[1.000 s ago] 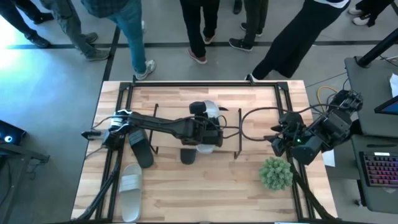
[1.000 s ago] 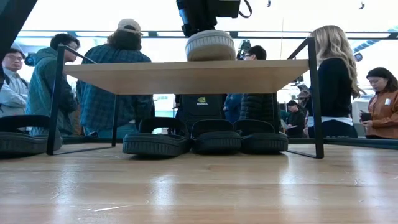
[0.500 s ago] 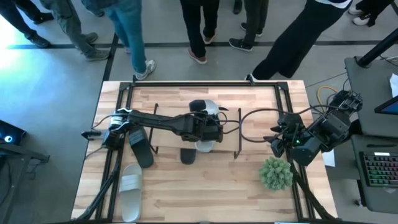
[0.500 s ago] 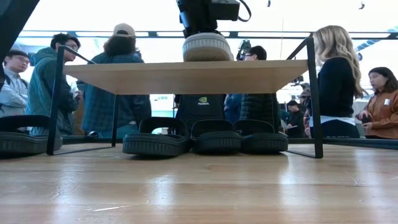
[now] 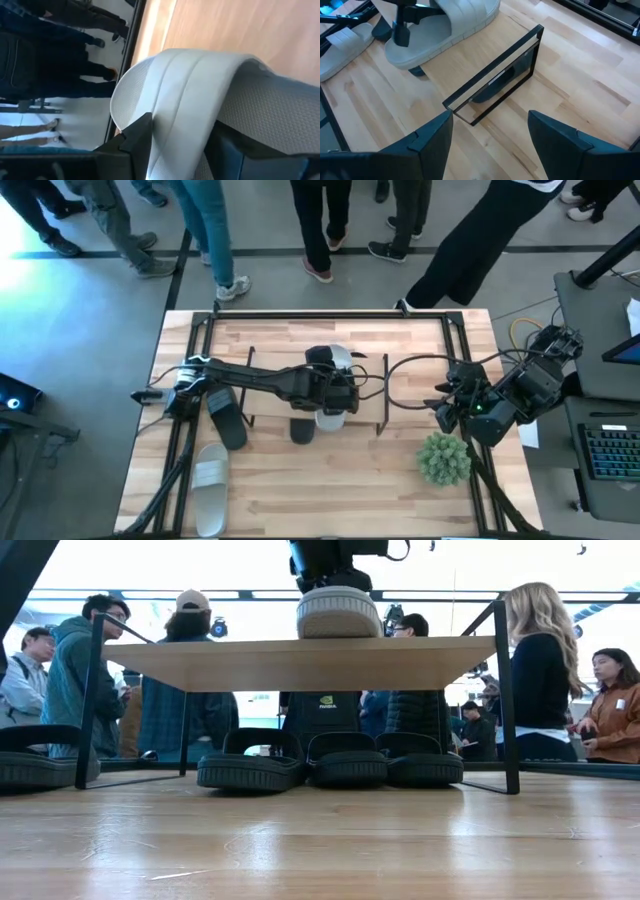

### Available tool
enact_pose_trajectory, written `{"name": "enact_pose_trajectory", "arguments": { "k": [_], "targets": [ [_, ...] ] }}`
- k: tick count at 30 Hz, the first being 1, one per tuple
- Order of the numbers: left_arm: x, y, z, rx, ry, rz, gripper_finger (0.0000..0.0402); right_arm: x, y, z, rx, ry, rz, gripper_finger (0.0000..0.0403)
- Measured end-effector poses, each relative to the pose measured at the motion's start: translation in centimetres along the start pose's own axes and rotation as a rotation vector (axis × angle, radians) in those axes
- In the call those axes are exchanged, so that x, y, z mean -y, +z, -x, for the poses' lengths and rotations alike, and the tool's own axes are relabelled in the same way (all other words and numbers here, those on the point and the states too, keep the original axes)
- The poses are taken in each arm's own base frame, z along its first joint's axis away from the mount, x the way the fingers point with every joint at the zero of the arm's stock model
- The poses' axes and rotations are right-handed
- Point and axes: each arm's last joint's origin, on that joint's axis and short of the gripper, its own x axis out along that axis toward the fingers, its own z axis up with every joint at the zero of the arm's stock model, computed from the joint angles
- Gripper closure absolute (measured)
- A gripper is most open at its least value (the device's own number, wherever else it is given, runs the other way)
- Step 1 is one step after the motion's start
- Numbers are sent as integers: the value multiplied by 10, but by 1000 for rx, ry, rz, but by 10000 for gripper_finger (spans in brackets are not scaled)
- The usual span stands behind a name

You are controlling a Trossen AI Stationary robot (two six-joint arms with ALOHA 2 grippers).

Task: Pick and place slides into the shelf
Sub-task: Put the right gray slide on the shelf

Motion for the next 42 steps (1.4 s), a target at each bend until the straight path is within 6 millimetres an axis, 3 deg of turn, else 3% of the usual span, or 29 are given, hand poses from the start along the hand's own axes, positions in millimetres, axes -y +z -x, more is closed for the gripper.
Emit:
{"name": "enact_pose_trajectory", "arguments": {
  "k": [14, 27, 34, 42],
  "targets": [
    [-4, -2, 10, 0, -5, -12, 255, -1, -1, 0, -29, 2, -3, 154],
    [-17, -6, 40, 33, -136, 59, 255, -18, -11, -13, -90, 73, -60, 173],
    [-21, -33, 94, -11, -346, 65, 277, -47, -31, -43, -73, 258, -182, 230],
    [-25, -72, 168, 46, -449, 100, 388, -76, -50, -89, -2, 456, -306, 328]
  ]
}}
